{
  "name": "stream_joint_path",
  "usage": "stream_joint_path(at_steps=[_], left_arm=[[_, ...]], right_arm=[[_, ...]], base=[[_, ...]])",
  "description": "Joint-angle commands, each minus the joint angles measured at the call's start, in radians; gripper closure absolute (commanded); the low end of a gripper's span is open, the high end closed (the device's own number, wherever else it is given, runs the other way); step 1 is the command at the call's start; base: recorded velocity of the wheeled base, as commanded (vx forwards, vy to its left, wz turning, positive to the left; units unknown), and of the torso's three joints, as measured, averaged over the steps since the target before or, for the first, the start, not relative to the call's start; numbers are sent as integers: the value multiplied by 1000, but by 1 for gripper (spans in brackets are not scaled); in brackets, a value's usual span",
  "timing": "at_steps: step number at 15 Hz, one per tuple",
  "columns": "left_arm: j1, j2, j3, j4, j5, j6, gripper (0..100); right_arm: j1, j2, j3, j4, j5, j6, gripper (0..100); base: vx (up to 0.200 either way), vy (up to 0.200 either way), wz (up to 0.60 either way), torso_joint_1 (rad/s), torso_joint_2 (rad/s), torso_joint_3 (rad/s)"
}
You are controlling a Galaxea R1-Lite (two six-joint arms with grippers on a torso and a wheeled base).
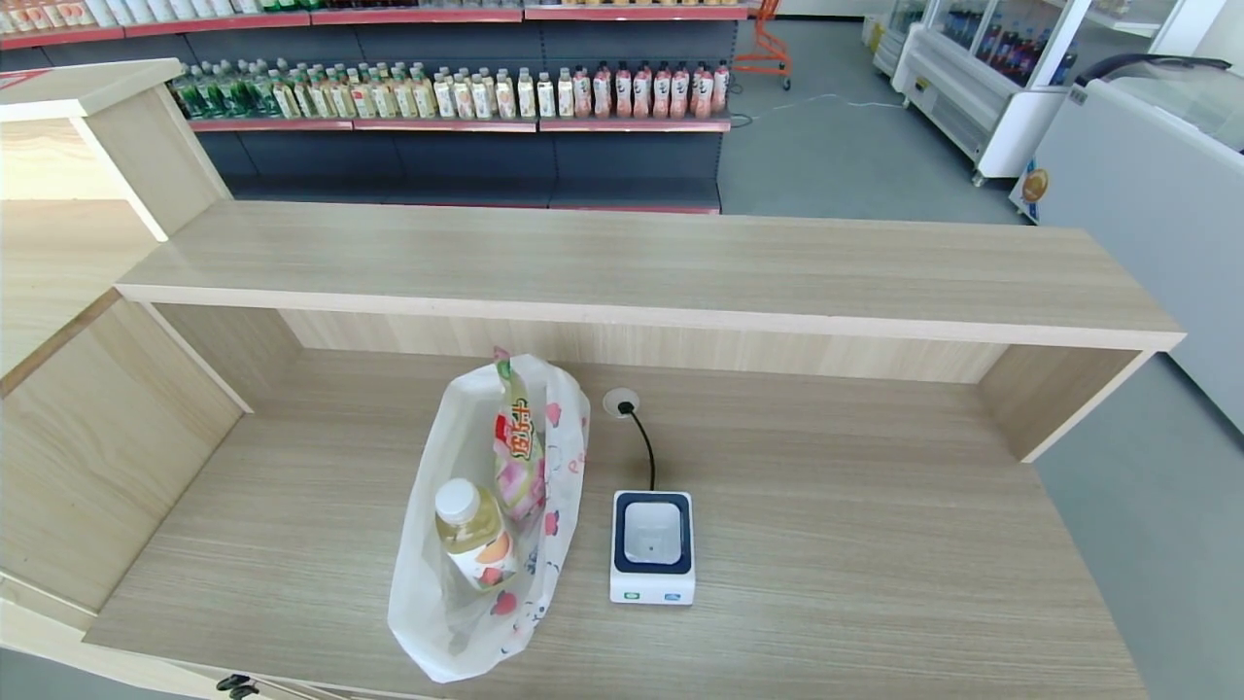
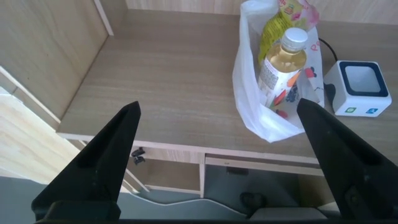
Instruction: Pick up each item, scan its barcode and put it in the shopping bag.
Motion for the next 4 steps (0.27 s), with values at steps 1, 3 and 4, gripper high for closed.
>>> stream_joint_path(at_steps=[1, 3, 4], left_arm=[[0, 0, 0, 0, 0, 0, 0], [0, 0, 0, 0, 0, 0, 0], [0, 0, 0, 0, 0, 0, 0]], right_arm=[[0, 2, 0, 0, 0, -1, 100], [0, 2, 0, 0, 0, -1, 100], [0, 2, 0, 0, -1, -1, 100]], base=[[0, 0, 0, 0, 0, 0], [0, 0, 0, 0, 0, 0], [0, 0, 0, 0, 0, 0]])
